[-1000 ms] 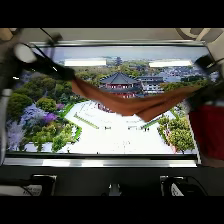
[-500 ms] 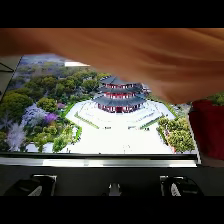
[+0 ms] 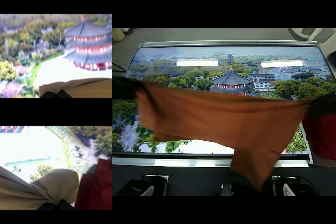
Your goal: Fold the shirts.
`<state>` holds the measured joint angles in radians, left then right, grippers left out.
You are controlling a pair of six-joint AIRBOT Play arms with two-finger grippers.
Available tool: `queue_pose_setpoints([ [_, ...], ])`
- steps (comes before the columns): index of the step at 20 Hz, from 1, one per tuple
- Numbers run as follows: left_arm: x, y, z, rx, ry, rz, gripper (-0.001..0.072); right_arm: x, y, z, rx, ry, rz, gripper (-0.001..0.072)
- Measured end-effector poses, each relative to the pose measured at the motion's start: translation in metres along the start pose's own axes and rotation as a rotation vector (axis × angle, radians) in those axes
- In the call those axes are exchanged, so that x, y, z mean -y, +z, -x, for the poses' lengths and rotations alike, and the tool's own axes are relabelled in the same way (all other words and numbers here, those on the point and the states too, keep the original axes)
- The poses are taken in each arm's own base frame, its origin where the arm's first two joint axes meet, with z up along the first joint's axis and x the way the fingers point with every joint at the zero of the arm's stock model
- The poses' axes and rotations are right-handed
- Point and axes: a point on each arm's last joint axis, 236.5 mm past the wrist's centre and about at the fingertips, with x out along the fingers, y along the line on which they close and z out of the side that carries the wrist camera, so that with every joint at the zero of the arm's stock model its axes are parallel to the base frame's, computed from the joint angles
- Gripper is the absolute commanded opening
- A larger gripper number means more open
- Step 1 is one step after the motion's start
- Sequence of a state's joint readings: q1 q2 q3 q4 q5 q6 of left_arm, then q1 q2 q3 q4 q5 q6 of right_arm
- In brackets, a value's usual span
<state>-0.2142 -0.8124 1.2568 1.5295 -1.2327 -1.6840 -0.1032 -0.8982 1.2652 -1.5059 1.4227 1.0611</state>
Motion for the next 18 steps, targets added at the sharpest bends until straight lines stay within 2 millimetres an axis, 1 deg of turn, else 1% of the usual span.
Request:
queue_pose_setpoints([
  [2, -0.013, -0.065, -0.069, -0.163, 0.028, 0.03, 0.0025, -0.006, -0.006, -0.069, -0.05, 0.059, -0.02, 0.0021],
  [4, -0.027, -0.114, -0.121, -0.268, 0.059, 0.078, 0.0025, -0.01, -0.005, -0.127, -0.059, 0.1, -0.057, 0.0021],
  [5, -0.033, -0.131, -0.139, -0.313, 0.071, 0.105, 0.0026, -0.011, -0.002, -0.148, -0.047, 0.112, -0.081, 0.0021],
  [6, -0.039, -0.142, -0.157, -0.341, 0.079, 0.136, 0.0026, -0.013, 0.001, -0.168, -0.034, 0.125, -0.115, 0.0021],
  [7, -0.044, -0.15, -0.172, -0.372, 0.087, 0.164, 0.0026, -0.014, 0.005, -0.181, -0.016, 0.131, -0.149, 0.0021],
  [8, -0.048, -0.153, -0.183, -0.393, 0.089, 0.188, 0.0026, -0.013, 0.013, -0.192, 0.018, 0.13, -0.186, 0.0021],
  [11, -0.054, -0.134, -0.215, -0.391, 0.076, 0.206, 0.0026, -0.004, 0.033, -0.207, 0.11, 0.108, -0.26, 0.0021],
  [13, -0.057, -0.108, -0.233, -0.359, 0.068, 0.207, 0.0026, 0.003, 0.043, -0.211, 0.158, 0.087, -0.289, 0.0021],
  [15, -0.06, -0.087, -0.25, -0.336, 0.062, 0.205, 0.0027, 0.007, 0.048, -0.213, 0.186, 0.075, -0.306, 0.0022],
  [16, -0.06, -0.079, -0.258, -0.327, 0.059, 0.206, 0.0045, 0.007, 0.05, -0.214, 0.192, 0.074, -0.311, 0.0045],
  [17, -0.06, -0.075, -0.266, -0.329, 0.053, 0.214, 0.023, 0.008, 0.05, -0.214, 0.194, 0.074, -0.316, 0.0216],
  [18, -0.059, -0.074, -0.273, -0.334, 0.048, 0.219, 0.0565, 0.007, 0.05, -0.214, 0.193, 0.076, -0.318, 0.045],
])
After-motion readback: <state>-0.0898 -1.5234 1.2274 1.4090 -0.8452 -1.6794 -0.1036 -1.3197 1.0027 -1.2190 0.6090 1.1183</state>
